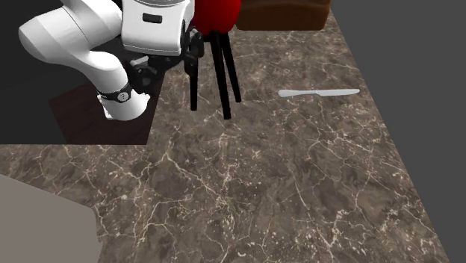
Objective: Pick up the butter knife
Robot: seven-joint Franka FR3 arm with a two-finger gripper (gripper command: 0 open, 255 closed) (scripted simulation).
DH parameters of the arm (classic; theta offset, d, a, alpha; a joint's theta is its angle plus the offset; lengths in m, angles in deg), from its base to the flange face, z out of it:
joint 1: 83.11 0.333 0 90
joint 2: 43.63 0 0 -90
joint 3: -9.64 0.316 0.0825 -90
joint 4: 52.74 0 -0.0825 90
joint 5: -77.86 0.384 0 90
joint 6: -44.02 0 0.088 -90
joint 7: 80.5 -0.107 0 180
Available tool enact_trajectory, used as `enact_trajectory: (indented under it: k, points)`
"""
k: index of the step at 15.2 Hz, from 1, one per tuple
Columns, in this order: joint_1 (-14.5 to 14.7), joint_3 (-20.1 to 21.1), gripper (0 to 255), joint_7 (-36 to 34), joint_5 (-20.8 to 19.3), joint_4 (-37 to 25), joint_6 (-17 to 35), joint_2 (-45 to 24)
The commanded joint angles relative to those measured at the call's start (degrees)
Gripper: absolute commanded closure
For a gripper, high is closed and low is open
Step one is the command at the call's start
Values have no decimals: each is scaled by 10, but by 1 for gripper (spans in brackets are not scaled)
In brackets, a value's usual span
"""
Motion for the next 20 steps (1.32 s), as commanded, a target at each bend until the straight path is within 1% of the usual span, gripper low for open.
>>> enact_trajectory:
  k: [1,6,11,16,20]
  points:
    - [9,10,0,8,0,-26,12,-38]
    - [31,38,0,19,-5,-102,33,-135]
    - [55,65,0,26,-19,-189,42,-230]
    - [85,90,0,31,-42,-288,37,-327]
    - [114,107,0,36,-66,-378,23,-405]
